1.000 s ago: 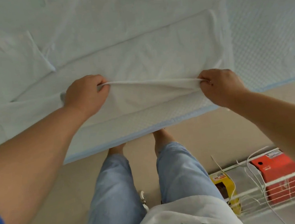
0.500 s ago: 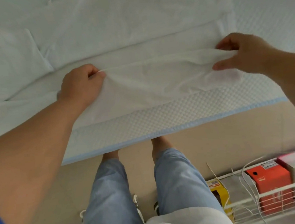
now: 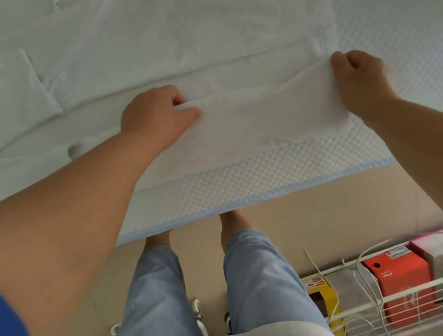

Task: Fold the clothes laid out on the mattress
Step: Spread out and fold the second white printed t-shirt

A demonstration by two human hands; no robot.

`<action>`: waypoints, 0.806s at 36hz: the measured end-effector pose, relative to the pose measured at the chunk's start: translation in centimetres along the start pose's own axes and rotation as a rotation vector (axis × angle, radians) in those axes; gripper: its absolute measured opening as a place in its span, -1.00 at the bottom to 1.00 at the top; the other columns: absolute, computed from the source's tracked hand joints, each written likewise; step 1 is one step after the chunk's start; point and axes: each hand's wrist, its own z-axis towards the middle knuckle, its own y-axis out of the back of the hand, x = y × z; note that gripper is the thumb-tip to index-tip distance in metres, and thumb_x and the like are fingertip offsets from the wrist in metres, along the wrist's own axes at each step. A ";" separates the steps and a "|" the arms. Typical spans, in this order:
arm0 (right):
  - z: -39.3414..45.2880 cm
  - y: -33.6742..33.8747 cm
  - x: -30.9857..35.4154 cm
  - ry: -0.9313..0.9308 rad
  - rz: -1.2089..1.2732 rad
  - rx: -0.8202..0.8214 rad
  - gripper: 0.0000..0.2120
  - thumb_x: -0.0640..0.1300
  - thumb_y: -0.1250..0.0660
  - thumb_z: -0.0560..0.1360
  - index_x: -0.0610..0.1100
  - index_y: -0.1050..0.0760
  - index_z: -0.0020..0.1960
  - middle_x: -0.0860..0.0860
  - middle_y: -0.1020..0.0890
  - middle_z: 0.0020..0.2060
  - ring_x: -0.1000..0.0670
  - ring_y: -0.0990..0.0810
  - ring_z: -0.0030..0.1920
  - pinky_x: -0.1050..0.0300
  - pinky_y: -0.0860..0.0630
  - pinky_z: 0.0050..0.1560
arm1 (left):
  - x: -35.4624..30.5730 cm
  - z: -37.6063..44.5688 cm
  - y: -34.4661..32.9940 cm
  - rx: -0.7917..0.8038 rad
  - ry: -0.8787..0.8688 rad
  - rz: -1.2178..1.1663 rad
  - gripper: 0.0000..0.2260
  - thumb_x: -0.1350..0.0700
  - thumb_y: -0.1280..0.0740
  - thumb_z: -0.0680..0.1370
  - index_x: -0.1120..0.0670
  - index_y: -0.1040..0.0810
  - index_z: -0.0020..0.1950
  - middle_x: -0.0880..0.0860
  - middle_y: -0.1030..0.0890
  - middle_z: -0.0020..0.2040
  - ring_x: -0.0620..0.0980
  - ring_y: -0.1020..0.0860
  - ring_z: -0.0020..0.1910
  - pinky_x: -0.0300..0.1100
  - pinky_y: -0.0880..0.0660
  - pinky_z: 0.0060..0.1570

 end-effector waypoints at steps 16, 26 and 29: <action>-1.5 1.1 0.1 0.152 0.435 0.059 -0.71 0.14 -0.19 0.54 0.02 -0.42 -0.27 0.27 -0.49 -0.44 0.30 -0.42 -0.40 0.41 -0.36 -0.37 | -13.3 4.9 -1.0 0.324 -0.255 -0.179 -0.73 -0.11 -0.42 0.42 0.05 -0.48 -0.30 -0.05 -0.43 -0.36 -0.09 -0.37 -0.37 -0.40 -0.19 -0.56; 0.0 2.5 -1.4 0.028 -0.007 0.501 -0.71 -0.01 -0.50 0.33 -0.01 -0.56 0.02 0.02 -0.63 -0.01 -0.05 -0.59 0.02 0.01 -0.51 0.11 | -12.2 5.3 -1.5 0.204 -0.273 -0.151 -0.87 -0.08 -0.36 0.47 -0.05 -0.52 -0.10 -0.14 -0.47 -0.27 -0.09 -0.45 -0.26 -0.27 -0.28 -0.22; -0.2 3.2 -2.0 0.024 0.113 0.553 -0.88 -0.11 -0.45 0.40 0.02 -0.59 -0.07 0.02 -0.65 -0.03 -0.04 -0.61 0.01 0.02 -0.52 0.09 | -12.4 5.1 -2.3 0.130 -0.323 -0.087 -0.86 -0.10 -0.31 0.49 -0.05 -0.53 -0.14 -0.10 -0.48 -0.29 -0.05 -0.45 -0.21 -0.23 -0.30 -0.22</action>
